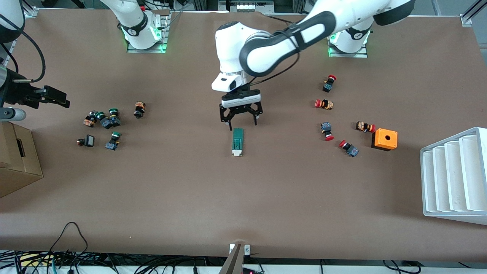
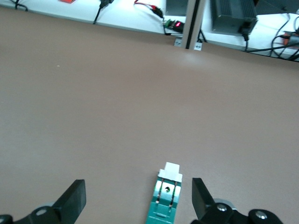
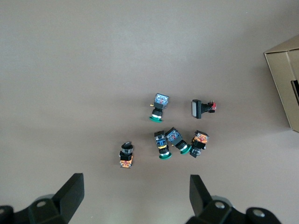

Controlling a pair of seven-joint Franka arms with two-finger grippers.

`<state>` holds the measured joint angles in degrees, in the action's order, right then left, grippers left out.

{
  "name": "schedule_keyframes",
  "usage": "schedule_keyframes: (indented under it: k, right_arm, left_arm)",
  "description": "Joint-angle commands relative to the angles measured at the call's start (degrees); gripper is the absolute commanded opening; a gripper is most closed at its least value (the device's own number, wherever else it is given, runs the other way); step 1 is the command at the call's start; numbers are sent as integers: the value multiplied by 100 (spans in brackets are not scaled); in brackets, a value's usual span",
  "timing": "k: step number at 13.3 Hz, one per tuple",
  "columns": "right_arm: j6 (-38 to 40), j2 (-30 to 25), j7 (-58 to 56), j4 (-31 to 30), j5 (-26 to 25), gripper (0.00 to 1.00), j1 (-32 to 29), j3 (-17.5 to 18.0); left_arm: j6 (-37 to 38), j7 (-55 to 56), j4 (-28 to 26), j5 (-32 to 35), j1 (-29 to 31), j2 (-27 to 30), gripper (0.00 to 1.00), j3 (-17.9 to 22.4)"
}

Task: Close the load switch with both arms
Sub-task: 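Open the left gripper and lift it off the switch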

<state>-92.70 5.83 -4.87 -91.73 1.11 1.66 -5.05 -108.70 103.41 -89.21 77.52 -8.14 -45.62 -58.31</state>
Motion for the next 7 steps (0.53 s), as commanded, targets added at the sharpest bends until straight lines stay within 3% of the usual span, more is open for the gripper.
schedule_keyframes:
  k: [1, 7]
  right_arm:
    - [85, 200, -31, 401, -189, 100, 10, 39]
    - [147, 164, -93, 656, -216, 100, 10, 57]
  left_arm:
    - [541, -994, 551, -857, 277, 18, 100, -399]
    - [2061, -3455, 1852, -2336, 1225, 18, 100, -1321]
